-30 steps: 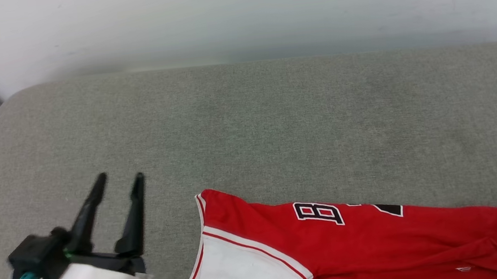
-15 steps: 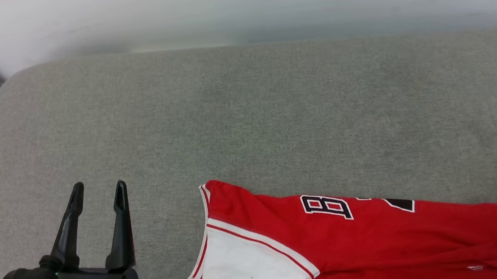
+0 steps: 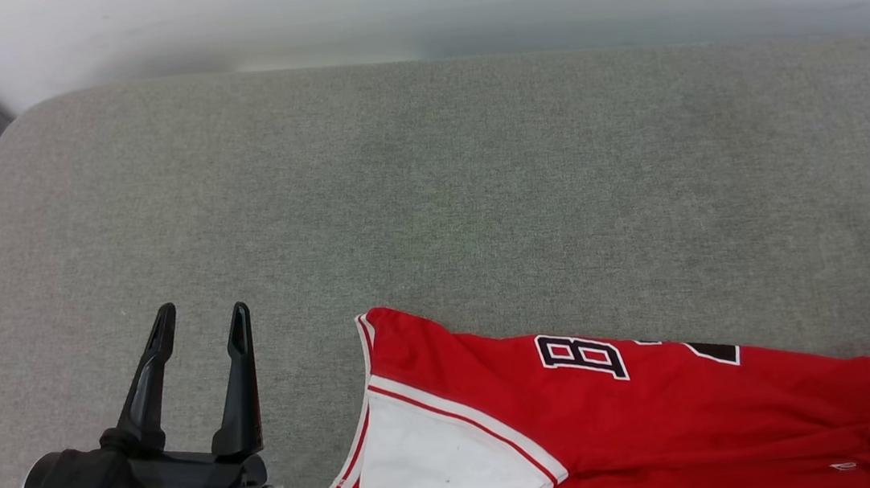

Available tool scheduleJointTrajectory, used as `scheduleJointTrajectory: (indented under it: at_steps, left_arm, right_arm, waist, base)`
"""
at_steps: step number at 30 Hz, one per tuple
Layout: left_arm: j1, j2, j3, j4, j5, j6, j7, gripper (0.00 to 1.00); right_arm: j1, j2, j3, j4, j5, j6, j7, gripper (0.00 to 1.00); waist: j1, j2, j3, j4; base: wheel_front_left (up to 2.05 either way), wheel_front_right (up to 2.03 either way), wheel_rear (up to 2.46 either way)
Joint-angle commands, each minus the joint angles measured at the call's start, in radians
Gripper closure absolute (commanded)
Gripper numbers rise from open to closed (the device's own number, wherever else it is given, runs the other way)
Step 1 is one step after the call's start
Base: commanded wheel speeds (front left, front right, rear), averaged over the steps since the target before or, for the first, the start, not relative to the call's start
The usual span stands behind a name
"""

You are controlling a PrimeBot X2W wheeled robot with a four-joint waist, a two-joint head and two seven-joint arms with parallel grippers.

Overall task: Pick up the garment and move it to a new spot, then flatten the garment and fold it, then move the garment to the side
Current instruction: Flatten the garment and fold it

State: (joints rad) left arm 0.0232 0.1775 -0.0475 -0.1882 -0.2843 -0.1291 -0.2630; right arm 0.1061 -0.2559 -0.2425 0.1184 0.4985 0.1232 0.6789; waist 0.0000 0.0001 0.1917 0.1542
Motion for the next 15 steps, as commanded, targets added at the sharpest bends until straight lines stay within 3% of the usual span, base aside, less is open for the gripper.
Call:
scheduleJointTrajectory:
  at_steps: [1, 15]
  left_arm:
    - [-0.005, 0.004, 0.000, 0.006, 0.001, -0.002, -0.002, 0.00]
    - [0.025, 0.012, 0.008, 0.006, 0.000, -0.002, -0.002, 0.00]
  right_arm:
    - [0.037, 0.061, 0.086, 0.056, 0.000, 0.014, 0.015, 1.00]
    - [-0.026, -0.061, -0.040, 0.035, -0.064, 0.007, -0.094, 1.00]
  waist:
    - [0.0000, -0.0001, -0.008, -0.003]
    - [0.0000, -0.0001, -0.046, -0.038]
  base:
    - [0.00, 0.00, 0.00]
    - [0.00, 0.00, 0.00]
